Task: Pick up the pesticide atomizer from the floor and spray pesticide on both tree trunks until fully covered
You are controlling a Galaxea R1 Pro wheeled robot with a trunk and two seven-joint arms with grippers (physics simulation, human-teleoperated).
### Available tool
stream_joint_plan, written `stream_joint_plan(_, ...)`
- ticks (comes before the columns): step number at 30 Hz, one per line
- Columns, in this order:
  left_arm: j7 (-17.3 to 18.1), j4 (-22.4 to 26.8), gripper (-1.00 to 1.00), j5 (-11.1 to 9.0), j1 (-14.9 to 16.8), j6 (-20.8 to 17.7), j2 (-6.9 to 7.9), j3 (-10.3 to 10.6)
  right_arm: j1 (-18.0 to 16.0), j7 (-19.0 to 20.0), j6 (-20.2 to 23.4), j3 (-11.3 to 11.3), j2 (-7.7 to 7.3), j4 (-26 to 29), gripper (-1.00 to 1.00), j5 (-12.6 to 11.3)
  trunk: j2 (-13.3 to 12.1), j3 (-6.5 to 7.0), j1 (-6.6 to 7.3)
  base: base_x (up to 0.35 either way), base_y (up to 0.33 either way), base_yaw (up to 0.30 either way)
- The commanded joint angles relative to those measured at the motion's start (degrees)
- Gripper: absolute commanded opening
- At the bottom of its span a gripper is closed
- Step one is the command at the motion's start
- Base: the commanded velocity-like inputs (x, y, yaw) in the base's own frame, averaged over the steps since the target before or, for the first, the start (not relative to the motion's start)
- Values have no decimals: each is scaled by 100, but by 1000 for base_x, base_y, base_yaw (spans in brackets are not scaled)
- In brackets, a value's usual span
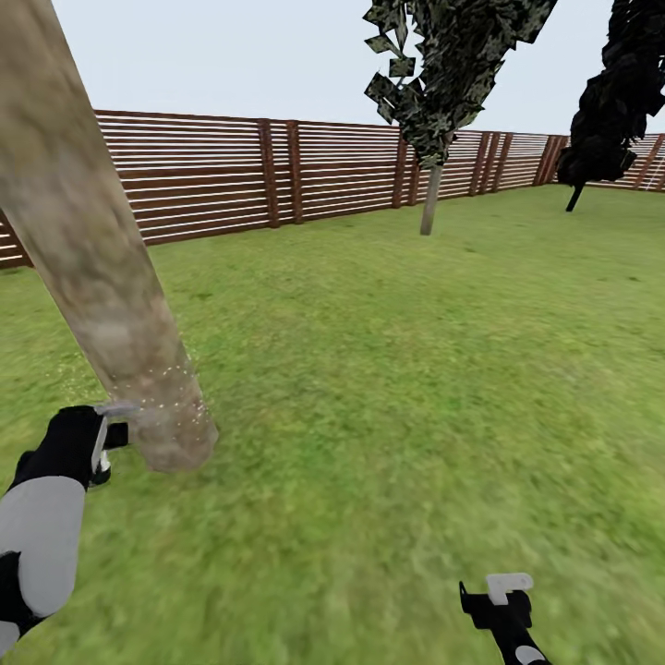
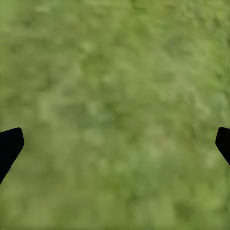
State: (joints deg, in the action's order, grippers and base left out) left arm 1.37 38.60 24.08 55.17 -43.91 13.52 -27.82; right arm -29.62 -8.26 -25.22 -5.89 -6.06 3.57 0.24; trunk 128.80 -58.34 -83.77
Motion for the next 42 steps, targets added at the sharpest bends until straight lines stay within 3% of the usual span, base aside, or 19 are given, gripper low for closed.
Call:
stream_joint_plan(1, 93, -4, -100, 44, 2, -9, -33, 313, 0, 1, 0, -2, 0, 2, 100, 2, 0, 0, 0, 0, 0, 2)
stream_joint_plan(3, 123, -4, -100, 24, 27, -27, -125, 708, 0, 7, 0, -2, 0, 3, 100, 2, 0, 0, 0, 0, 0, 0)
stream_joint_plan(5, 129, -2, -100, 30, 144, -36, -6, 774, 0, 9, 0, -4, 0, 3, 100, 3, 0, 0, 0, 0, 0, 0)
stream_joint_plan(6, 131, -2, -100, 25, 137, -43, 137, 780, 0, 9, 0, -2, 0, 3, 100, 3, 0, 0, 0, 0, 0, 0)
stream_joint_plan(9, 134, 6, -100, 20, 97, -42, 249, 792, 0, 9, 0, -8, 7, 3, 100, 1, 0, 0, 0, 43, -28, 0)
stream_joint_plan(22, 118, -37, -100, 17, 93, -38, 119, 787, 0, 9, 0, -9, 9, 3, 100, 0, 0, 0, 0, 169, -207, 169)
stream_joint_plan(38, 99, -88, -100, 15, 89, -38, 97, 787, 0, 0, 0, 0, 0, 3, 100, -4, 0, 0, 0, 54, -263, 5)
stream_joint_plan(42, 81, -100, -100, 18, -10, -36, -6, 787, 0, 0, 0, 0, 0, 3, 100, -6, 0, 0, 0, 236, -186, 25)
